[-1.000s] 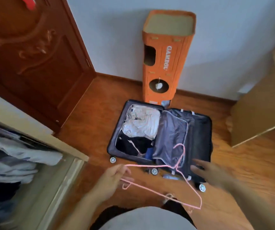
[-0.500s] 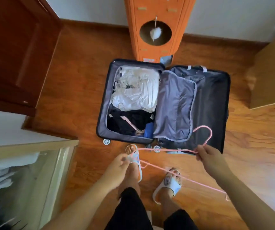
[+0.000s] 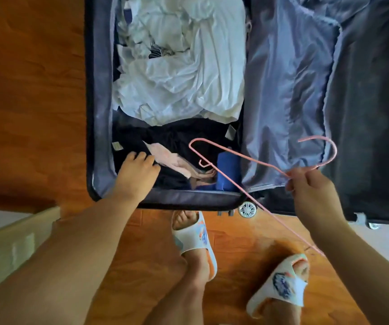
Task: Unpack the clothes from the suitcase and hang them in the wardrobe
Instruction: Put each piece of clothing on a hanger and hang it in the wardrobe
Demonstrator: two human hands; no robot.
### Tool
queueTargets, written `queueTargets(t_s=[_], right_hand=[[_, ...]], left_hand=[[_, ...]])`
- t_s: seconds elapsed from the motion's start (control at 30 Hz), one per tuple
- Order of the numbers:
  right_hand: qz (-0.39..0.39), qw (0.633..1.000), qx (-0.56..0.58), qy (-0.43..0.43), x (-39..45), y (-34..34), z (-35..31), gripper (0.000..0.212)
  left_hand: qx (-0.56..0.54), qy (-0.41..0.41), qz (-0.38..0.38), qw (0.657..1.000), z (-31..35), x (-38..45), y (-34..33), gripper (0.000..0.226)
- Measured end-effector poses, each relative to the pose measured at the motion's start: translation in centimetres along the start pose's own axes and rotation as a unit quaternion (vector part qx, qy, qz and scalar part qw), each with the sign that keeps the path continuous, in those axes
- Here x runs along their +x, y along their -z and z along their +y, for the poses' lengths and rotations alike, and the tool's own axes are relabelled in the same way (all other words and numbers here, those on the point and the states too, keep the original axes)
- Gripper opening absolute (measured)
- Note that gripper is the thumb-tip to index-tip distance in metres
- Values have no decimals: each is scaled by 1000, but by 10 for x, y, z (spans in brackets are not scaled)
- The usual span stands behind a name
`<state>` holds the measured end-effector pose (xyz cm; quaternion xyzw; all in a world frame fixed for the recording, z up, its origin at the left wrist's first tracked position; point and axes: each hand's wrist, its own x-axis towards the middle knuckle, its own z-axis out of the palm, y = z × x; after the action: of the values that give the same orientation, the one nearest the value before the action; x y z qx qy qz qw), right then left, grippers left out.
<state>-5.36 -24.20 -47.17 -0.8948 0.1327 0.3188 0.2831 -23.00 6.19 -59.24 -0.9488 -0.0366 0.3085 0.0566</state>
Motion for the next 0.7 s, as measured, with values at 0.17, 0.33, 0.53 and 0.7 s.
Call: queueTargets(t_s=[0.17, 0.33, 0.53, 0.7], right_hand=[[22, 999, 25, -17, -53, 37, -10, 36], [44, 999, 29, -10, -122, 135, -41, 37], [56, 992, 101, 50, -197, 280, -90, 31], [68, 980, 126, 137, -249, 393, -108, 31]], left_hand=[[-304, 225, 72, 923, -40, -56, 66, 11], [-518, 388, 201, 736, -89, -149, 223, 24], [-519, 262, 346, 737, -78, -258, 449, 13], [-533, 215, 411, 708, -59, -337, 616, 17]])
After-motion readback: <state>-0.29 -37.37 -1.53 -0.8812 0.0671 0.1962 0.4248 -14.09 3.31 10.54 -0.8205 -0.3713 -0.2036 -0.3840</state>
